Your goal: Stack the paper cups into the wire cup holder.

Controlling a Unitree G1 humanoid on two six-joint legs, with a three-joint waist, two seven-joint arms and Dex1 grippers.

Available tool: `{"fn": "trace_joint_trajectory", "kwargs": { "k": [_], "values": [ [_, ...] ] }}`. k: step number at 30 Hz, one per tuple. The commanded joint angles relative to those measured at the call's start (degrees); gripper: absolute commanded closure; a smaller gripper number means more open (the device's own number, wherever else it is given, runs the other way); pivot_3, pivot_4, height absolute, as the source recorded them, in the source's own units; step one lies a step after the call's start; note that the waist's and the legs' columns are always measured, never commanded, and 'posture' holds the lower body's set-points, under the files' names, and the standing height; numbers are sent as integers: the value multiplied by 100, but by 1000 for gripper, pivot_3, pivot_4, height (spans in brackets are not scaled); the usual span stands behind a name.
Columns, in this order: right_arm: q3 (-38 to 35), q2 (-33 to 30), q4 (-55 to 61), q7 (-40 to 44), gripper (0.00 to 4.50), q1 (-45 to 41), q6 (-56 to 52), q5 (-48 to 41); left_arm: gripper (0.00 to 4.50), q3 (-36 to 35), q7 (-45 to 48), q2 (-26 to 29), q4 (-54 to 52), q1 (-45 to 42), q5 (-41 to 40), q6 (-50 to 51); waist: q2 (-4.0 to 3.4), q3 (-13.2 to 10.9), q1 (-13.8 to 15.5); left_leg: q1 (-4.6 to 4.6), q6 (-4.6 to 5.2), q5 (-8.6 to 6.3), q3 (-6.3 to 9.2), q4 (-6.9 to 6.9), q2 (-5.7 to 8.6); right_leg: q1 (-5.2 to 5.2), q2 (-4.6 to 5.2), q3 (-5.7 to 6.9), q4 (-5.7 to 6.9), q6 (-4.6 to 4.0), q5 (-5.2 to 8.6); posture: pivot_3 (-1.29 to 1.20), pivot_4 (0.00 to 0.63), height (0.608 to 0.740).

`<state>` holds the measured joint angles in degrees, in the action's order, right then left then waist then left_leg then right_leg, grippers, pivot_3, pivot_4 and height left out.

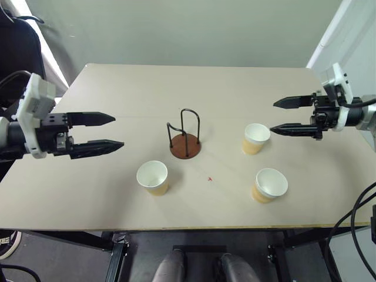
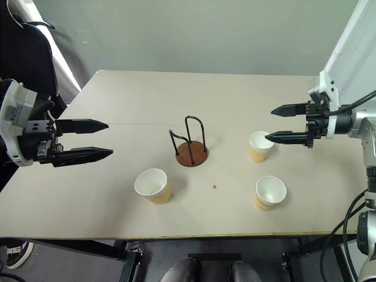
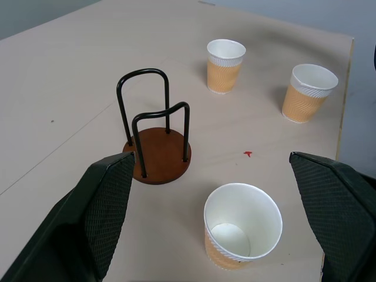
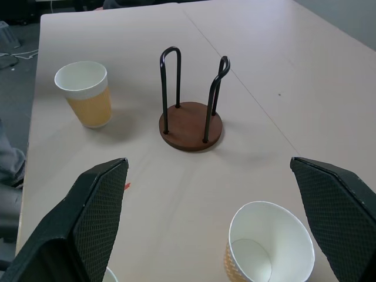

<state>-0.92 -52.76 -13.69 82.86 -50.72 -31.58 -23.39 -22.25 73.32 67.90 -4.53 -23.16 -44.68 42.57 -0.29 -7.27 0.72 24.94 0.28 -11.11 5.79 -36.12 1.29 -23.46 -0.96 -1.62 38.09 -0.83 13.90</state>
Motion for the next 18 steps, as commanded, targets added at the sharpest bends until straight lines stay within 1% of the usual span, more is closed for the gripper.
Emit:
{"fn": "trace_joint_trajectory", "kwargs": {
  "k": [1, 8, 15, 17, 18],
  "values": [
    [-46, -55, 57, 13, 23, -175, 67, -8, 0, -277, -22, 84, -68, 53, 32, -68, 0, 0, 0, 0, 0, 0, 0, 0, 0, 0, 0, 0, 0, 0, 0, 0, 150, 740],
    [-36, -6, 51, -2, 23, -204, 45, -22, 0, -232, -93, 42, -121, 11, -11, -38, 0, 0, 1, 0, 0, 0, 0, 0, 0, 0, 0, 0, 0, 0, 0, 0, 150, 740],
    [-191, 35, -160, 38, 23, -626, -63, -200, 0, -353, -123, 38, -130, 37, -74, -44, -1, 0, -1, 0, -2, 1, 0, 2, 0, -2, -1, 0, 1, 0, 0, 0, 150, 740],
    [-207, 151, -175, -88, 23, -721, 57, -184, 0, -340, -144, 21, -137, 35, -75, -47, -1, 0, -2, 0, -2, 1, 0, 3, 0, -2, -1, 0, 1, -1, 0, 0, 150, 740],
    [-196, 326, -217, -332, 23, -794, 213, -99, 0, -329, -154, 12, -141, 24, -80, -47, -1, 0, -3, -1, -2, 1, 0, 3, -1, -2, -1, 0, 1, -1, 0, 0, 150, 740]
  ]
}}
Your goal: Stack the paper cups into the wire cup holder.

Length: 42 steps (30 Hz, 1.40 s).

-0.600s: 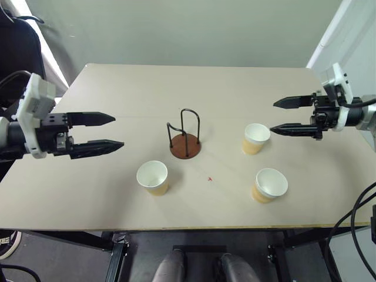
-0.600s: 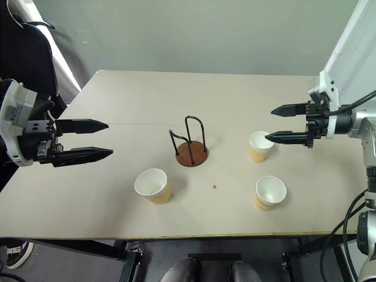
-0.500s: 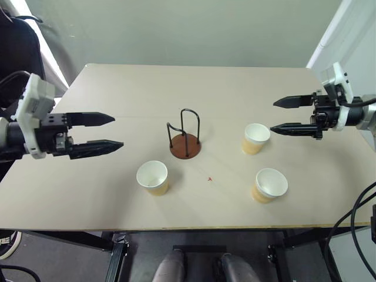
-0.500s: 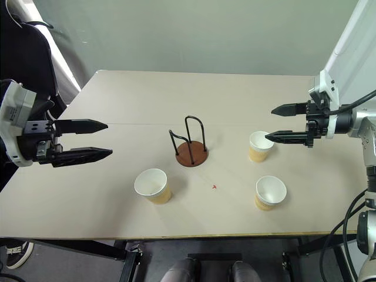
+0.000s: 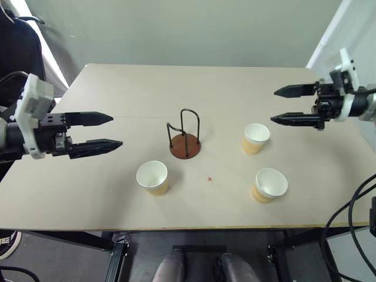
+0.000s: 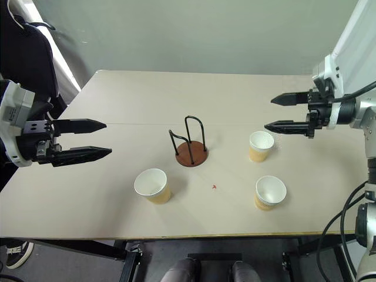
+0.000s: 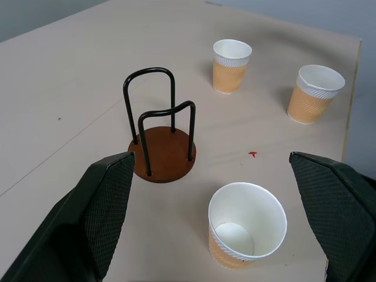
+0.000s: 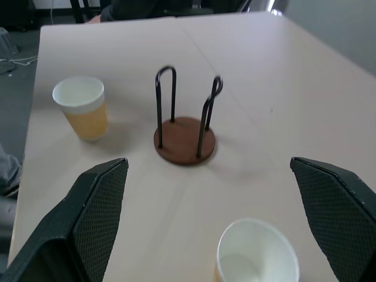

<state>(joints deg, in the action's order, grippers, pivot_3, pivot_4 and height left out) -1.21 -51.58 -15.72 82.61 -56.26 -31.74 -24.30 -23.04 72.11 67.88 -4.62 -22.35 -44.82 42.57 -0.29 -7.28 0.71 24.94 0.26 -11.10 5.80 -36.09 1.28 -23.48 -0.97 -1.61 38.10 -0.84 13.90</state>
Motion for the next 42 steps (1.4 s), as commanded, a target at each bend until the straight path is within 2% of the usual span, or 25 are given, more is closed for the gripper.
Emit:
{"fn": "trace_joint_trajectory", "kwargs": {
  "k": [1, 5, 9, 14, 21, 30, 42],
  "values": [
    [-151, 406, -69, -597, 23, -325, 366, 90, 0, -238, -41, 8, -132, -70, -69, -46, 0, 0, -2, -1, 0, 0, 0, 0, 0, 0, 0, 0, 0, -1, 0, 0, 150, 740],
    [10, 1551, -196, -2122, 23, -735, 395, 464, 0, -157, -41, -19, -78, -144, -43, -78, -1, -1, -66, -8, 1, 2, 2, -1, -1, -7, -2, -1, 12, -11, -6, 0, 150, 740],
    [422, 2537, -313, -3160, 23, -984, 334, 983, 0, -50, -52, -64, -77, -247, -18, -82, -1, -1, -68, -2, -3, 2, 3, 2, -3, -33, -3, 1, 40, -22, -1, 0, 150, 740],
    [489, 3180, -931, -3910, 23, -1317, 107, 1244, 0, -134, -59, -72, -151, -173, -29, -38, -2, -1, 1, 36, -15, 2, 9, 4, -4, -70, -2, 11, 48, -26, 1, 0, 150, 740],
    [757, 3350, -948, -3958, 23, -1310, -319, 1405, 0, -418, -146, -81, -337, 129, -106, 44, -1, -1, 10, 56, -77, 28, 11, 0, -2, -83, -2, 13, 45, -26, 1, 0, 150, 740],
    [1128, 3027, -364, -3173, 23, -1184, -1127, 1274, 0, -482, -218, -139, -397, 277, -132, 22, 1, -1, 0, 54, -103, 32, 11, 3, -3, -88, -2, 12, 58, -27, 2, 0, 150, 740],
    [1103, 3565, -856, -3900, 23, -1111, -1156, 1521, 0, -559, -277, -195, -512, 410, -163, 32, 1, -1, -18, 50, -102, 33, 12, 3, -3, -93, -3, 13, 70, -31, 5, 0, 150, 740]
  ]
}}
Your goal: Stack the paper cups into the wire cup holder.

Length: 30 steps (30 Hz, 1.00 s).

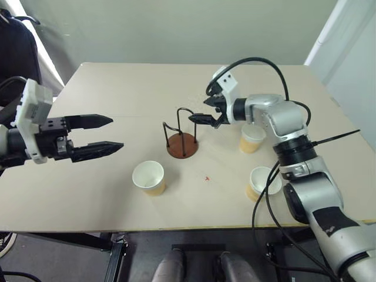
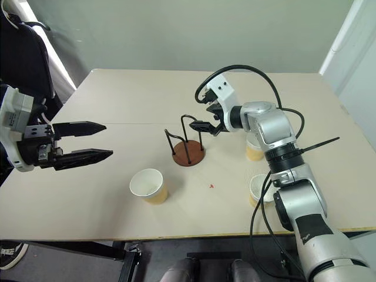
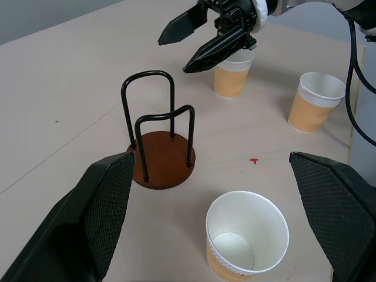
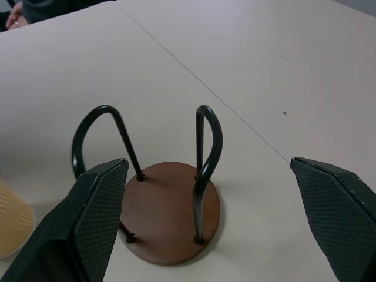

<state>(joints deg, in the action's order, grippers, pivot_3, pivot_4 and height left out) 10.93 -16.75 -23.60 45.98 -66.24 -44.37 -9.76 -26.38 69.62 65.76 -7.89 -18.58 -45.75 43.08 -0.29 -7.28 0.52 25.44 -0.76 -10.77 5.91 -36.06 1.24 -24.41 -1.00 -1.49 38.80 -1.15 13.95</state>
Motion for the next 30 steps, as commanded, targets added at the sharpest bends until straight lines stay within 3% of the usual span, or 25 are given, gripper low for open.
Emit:
{"fn": "trace_joint_trajectory", "kwargs": {
  "k": [1, 8, 10, 22, 30],
  "values": [
    [-132, 110, -121, -293, 23, -120, 125, 76, 0, -234, -37, 15, -201, 47, -76, -14, 0, 0, 0, 0, 0, 0, 0, 0, 0, 0, 0, 0, 0, 0, 0, 0, 150, 740],
    [-93, 323, -161, -419, 23, -41, 98, 80, 0, -329, -101, 14, -300, 180, -114, 19, 0, 0, 0, 1, -1, -1, 0, 0, 0, -2, 0, 0, 1, -2, 1, 0, 150, 740],
    [-110, 373, -239, -468, 376, -35, 165, 110, 0, -359, -129, 9, -341, 221, -136, 34, 0, 0, 1, 1, -3, -1, 1, 0, 0, -2, 0, 0, 2, -2, 1, 0, 150, 740],
    [-146, 456, -416, -531, 4487, -43, 304, 129, 0, -495, -213, -34, -473, 350, -146, 100, 0, 0, 1, 1, -6, -3, 0, 0, 0, -2, 0, 0, 2, -2, 1, 0, 150, 740],
    [-260, 302, -131, -231, 4487, -93, 47, -88, 0, -465, -188, 0, -404, 307, -129, 68, 1, 0, 1, 0, -9, -4, 0, 0, 0, -1, 0, 0, 3, -2, 1, 0, 150, 740]
  ]
}}
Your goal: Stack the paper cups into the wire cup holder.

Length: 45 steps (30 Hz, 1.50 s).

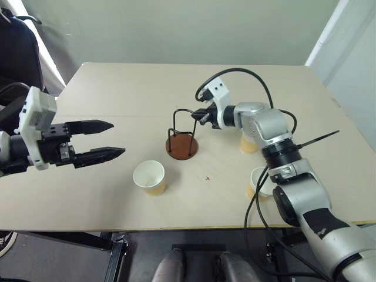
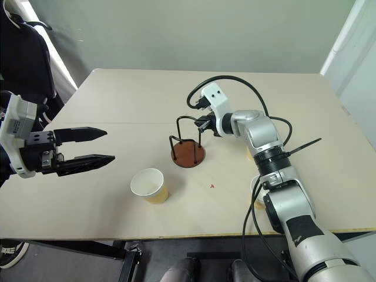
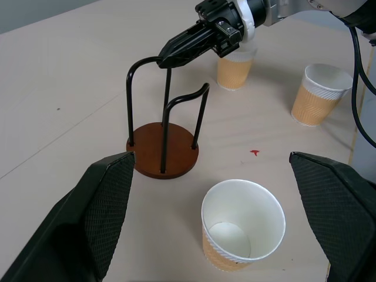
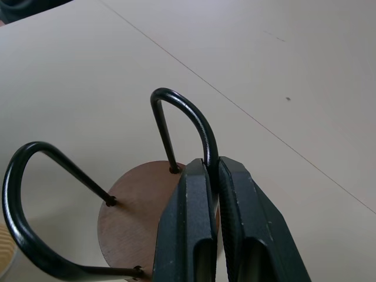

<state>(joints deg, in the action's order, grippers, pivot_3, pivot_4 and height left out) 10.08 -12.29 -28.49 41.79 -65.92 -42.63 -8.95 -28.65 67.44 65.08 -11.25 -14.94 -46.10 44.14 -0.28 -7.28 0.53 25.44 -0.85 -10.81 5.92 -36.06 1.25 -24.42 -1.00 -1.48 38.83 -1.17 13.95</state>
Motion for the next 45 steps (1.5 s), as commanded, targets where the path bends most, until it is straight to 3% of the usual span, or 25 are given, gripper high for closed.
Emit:
{"fn": "trace_joint_trajectory", "kwargs": {
  "k": [1, 10, 15, 22, 25, 45],
  "values": [
    [-212, -212, 443, 242, 4487, -167, -215, -217, 0, -234, 38, 76, -61, -63, -94, -37, 0, 0, 2, 0, -1, 0, 0, 0, 0, 0, 0, 0, 0, 0, 0, 0, 150, 740],
    [-457, -1006, 1951, 703, 4487, -575, -2186, -1123, 0, -85, 159, 107, 119, -188, -17, -116, 0, 0, 9, 4, -6, 3, -1, 4, -1, -4, -2, 0, -2, -4, 2, 0, 150, 740],
    [-165, -1644, 3908, 1198, 4487, 347, -3444, -2171, 0, 174, 210, 29, 263, -403, 46, -230, 5, 3, 7, -2, -8, 4, -1, 1, -8, 5, -9, 1, -3, -7, 4, 0, 150, 740],
    [325, -2458, 4237, 1514, 4487, 859, -2867, -2191, 0, 390, 320, 81, 423, -620, 99, -298, 7, 2, 9, -7, 21, 18, -1, -8, -7, 14, -8, -2, 3, 0, 0, 0, 150, 740],
    [434, -2519, 4065, 1455, 4487, 870, -2629, -2081, 0, 432, 342, 89, 453, -692, 114, -295, 7, 2, -13, -37, 61, -4, -1, -2, -9, 35, -9, -2, 7, -2, 0, 0, 150, 740],
    [1290, -2586, 3501, 1612, 4487, 1236, -1195, -1151, 0, 255, 287, 118, 273, -578, 90, -170, 9, 3, -19, -42, 76, -13, -3, -2, -18, 44, -16, -2, 1, -7, 3, 0, 150, 740]
  ]
}}
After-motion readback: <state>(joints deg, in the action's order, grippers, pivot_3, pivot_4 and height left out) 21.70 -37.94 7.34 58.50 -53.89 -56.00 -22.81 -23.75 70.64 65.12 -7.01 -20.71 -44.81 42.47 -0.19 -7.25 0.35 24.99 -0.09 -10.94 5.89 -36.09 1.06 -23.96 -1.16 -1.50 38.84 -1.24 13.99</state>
